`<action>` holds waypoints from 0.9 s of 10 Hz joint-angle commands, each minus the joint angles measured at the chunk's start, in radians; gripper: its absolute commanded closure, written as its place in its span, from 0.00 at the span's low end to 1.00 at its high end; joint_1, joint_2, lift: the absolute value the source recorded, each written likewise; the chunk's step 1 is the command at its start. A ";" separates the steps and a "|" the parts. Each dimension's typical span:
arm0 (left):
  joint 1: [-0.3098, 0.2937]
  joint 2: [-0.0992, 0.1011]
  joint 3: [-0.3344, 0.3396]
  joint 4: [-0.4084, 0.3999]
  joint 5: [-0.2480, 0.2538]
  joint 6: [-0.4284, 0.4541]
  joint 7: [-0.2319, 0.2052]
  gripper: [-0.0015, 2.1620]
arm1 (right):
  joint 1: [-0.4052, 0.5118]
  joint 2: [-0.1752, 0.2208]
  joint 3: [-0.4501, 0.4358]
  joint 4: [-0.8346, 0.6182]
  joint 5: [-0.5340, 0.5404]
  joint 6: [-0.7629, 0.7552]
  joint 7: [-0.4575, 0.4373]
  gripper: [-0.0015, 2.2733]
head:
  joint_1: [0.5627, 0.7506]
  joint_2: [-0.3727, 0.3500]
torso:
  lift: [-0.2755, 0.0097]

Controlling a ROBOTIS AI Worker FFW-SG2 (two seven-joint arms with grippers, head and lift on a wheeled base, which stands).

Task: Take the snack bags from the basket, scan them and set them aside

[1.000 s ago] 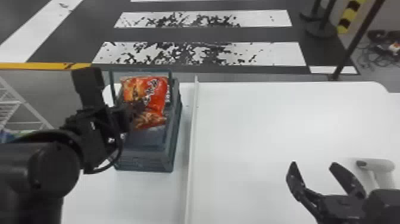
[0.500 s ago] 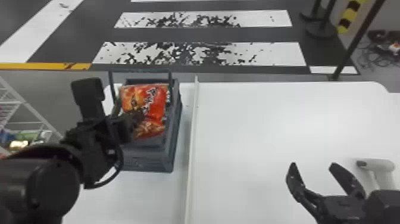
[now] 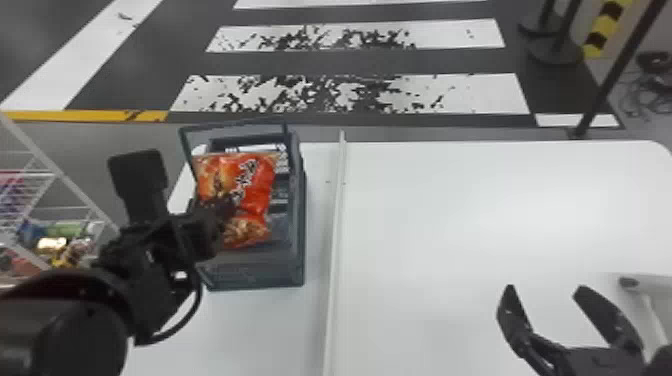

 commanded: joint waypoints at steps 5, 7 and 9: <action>0.119 -0.004 -0.057 -0.208 0.044 0.010 -0.017 0.78 | 0.057 0.001 0.009 -0.038 0.017 -0.069 0.000 0.04 | 0.70 0.65 | 0.70; 0.122 -0.004 -0.116 -0.253 0.039 0.016 -0.017 0.77 | 0.070 0.000 -0.002 -0.046 0.017 -0.100 -0.002 0.04 | 0.70 0.58 | 0.70; 0.104 -0.004 -0.180 -0.276 0.039 0.016 -0.028 0.77 | 0.073 0.001 -0.010 -0.048 0.016 -0.118 -0.003 0.04 | 0.70 0.52 | 0.70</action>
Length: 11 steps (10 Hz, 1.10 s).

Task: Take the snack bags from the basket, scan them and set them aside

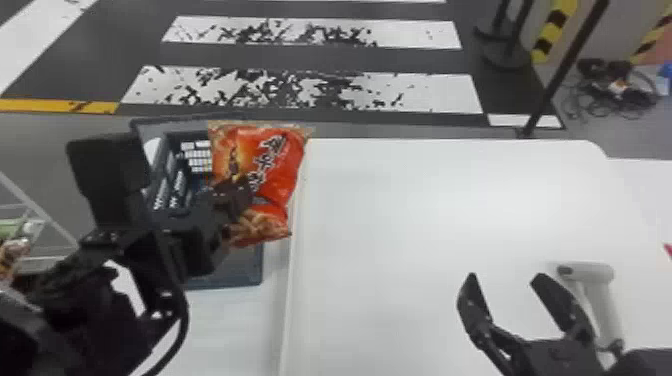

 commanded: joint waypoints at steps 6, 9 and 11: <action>-0.165 -0.002 -0.394 0.277 -0.137 0.037 -0.046 0.77 | -0.038 0.005 -0.058 0.001 -0.031 -0.006 -0.003 0.04 | 0.70 0.17 | 0.70; -0.261 -0.018 -0.553 0.525 -0.243 -0.018 -0.058 0.77 | -0.065 0.008 -0.070 0.000 -0.050 -0.006 -0.003 0.04 | 0.70 0.03 | 0.70; -0.306 -0.026 -0.622 0.645 -0.254 -0.095 -0.090 0.77 | -0.084 0.009 -0.072 0.000 -0.053 0.012 -0.003 0.04 | 0.70 0.03 | 0.70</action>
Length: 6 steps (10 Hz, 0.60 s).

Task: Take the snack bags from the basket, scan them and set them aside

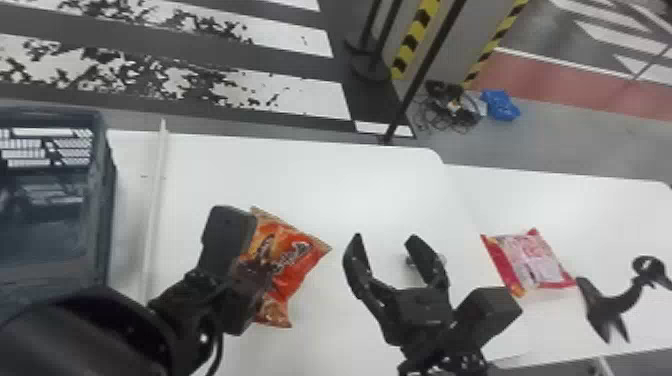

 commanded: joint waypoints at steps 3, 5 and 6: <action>-0.025 -0.050 -0.061 0.127 0.004 -0.087 -0.090 0.77 | -0.018 0.006 0.000 0.006 -0.002 0.008 0.000 0.04 | 0.70 0.03 | 0.70; -0.031 -0.072 -0.072 0.174 0.016 -0.093 -0.159 0.73 | -0.018 0.006 -0.002 0.006 -0.002 0.008 0.000 0.04 | 0.70 0.03 | 0.70; -0.031 -0.070 -0.072 0.182 0.022 -0.093 -0.201 0.54 | -0.018 0.006 -0.003 0.006 -0.002 0.008 0.000 0.04 | 0.70 0.03 | 0.70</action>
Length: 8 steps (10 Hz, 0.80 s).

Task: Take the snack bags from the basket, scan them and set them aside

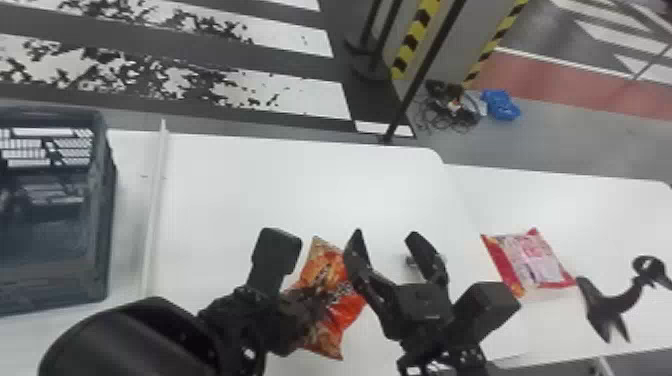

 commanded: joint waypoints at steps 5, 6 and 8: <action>0.060 0.046 0.065 -0.123 -0.050 -0.009 0.024 0.02 | 0.000 -0.003 -0.008 0.000 -0.006 -0.003 0.000 0.04 | 0.70 0.03 | 0.70; 0.086 0.066 0.115 -0.180 -0.050 -0.009 0.047 0.02 | 0.000 -0.005 -0.008 0.001 -0.006 -0.003 0.000 0.04 | 0.70 0.03 | 0.70; 0.149 0.119 0.226 -0.300 -0.047 -0.012 0.061 0.02 | -0.005 -0.008 -0.008 0.001 -0.006 0.003 0.000 0.04 | 0.70 0.03 | 0.70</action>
